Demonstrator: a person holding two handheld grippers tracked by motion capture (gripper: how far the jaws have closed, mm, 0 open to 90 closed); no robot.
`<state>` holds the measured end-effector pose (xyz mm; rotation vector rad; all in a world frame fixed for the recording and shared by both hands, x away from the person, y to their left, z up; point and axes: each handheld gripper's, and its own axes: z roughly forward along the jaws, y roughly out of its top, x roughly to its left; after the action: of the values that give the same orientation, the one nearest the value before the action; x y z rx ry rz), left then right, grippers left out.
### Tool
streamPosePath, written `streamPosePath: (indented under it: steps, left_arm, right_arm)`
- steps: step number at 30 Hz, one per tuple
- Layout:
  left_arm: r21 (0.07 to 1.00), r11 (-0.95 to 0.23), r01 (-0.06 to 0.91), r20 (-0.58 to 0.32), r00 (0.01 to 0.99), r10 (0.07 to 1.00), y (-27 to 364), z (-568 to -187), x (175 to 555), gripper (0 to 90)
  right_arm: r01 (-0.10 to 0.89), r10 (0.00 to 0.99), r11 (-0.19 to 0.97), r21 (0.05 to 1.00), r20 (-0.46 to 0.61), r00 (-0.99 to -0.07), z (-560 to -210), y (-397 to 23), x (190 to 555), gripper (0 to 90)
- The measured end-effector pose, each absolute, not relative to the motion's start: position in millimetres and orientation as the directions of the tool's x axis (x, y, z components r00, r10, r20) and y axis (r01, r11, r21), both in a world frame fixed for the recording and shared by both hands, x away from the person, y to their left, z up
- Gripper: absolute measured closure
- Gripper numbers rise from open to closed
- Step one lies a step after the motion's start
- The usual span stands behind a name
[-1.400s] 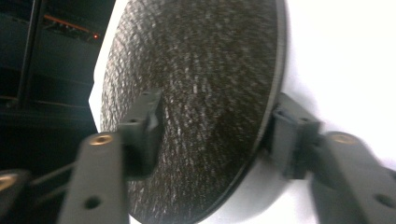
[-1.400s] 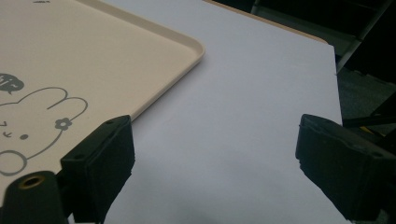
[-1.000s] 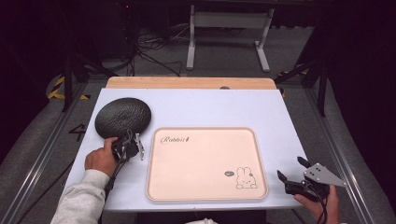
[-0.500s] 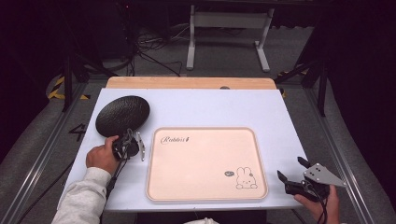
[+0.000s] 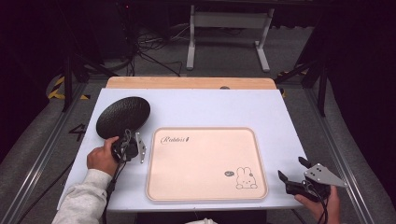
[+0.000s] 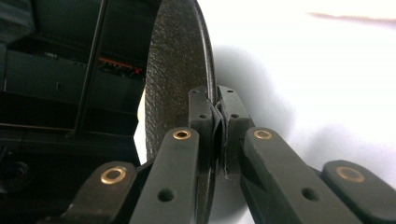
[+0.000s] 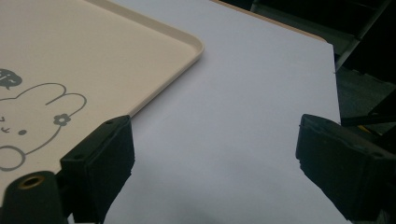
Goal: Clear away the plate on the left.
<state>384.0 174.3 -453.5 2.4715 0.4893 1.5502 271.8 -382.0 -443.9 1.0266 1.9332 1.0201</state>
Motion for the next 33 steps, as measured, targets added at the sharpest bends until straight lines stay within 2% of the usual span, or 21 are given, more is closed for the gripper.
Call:
streamPosePath:
  steps: [8,16,25,33]
  left_arm:
    - [0.339,-0.932,0.128,0.842,0.4,0.361,161.2,-445.8,371.4,86.7]
    - [0.354,-0.935,0.018,0.859,0.389,0.333,136.8,-428.5,345.7,86.6]
    - [0.34,-0.931,-0.133,0.869,0.422,0.257,97.6,-418.9,315.9,86.3]
    - [0.325,-0.92,-0.219,0.867,0.458,0.197,72.0,-421.1,300.2,85.4]
  right_arm:
    - [0.312,0.877,0.369,0.875,-0.216,-0.429,-443.6,-382.9,271.5,12.1]
    - [0.309,0.878,0.366,0.878,-0.216,-0.426,-442.5,-382.8,270.8,12.1]
    - [0.309,0.881,0.36,0.88,-0.212,-0.423,-442.2,-383.3,270.3,12.1]
    - [0.307,0.882,0.358,0.882,-0.211,-0.421,-442.0,-384.3,270.0,12.1]
